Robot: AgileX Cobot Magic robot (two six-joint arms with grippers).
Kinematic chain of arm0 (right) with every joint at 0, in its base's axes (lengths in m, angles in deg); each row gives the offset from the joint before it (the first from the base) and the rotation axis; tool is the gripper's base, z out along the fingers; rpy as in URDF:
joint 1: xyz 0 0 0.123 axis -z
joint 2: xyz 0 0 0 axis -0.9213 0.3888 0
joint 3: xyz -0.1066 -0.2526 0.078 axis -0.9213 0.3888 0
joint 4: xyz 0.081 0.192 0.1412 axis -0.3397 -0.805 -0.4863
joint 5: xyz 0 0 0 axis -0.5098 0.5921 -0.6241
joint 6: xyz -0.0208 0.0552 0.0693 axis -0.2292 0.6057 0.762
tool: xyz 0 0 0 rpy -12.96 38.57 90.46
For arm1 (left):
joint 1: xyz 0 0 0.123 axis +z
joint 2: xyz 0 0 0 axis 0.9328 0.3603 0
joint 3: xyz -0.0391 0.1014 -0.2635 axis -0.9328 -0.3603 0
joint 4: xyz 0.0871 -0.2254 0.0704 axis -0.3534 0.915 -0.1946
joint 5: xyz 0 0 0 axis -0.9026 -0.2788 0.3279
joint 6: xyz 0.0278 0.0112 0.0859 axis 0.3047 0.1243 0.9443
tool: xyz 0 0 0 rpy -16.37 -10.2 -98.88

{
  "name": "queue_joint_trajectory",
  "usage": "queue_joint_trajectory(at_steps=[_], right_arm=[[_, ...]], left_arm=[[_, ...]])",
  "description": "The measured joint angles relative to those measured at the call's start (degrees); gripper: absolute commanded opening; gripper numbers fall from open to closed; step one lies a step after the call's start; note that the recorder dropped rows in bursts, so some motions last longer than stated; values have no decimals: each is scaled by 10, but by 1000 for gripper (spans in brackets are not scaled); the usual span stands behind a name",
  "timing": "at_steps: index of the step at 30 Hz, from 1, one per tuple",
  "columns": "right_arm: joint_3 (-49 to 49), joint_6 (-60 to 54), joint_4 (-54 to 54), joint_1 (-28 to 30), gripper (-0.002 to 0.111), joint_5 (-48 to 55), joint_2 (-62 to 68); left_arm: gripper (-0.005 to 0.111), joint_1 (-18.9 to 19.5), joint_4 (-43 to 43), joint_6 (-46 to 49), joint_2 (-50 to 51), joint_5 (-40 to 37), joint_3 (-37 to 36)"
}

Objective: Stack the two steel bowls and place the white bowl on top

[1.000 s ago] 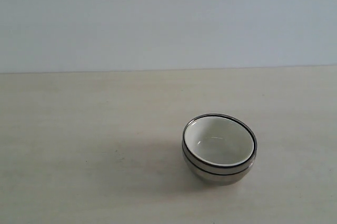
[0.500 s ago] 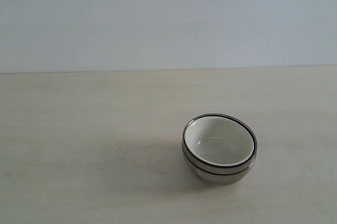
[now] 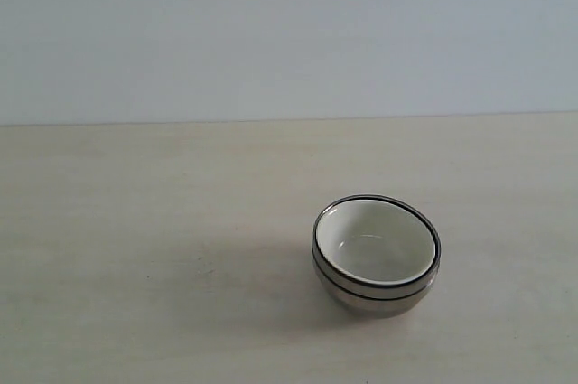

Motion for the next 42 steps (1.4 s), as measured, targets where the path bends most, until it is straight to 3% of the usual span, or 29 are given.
queue_joint_trajectory(at_steps=[9,42], right_arm=[[1,0,11,0,0,137,0],[1,0,11,0,0,144,0]], left_arm=[[4,0,0,0,0,0,0],[4,0,0,0,0,0,0]])
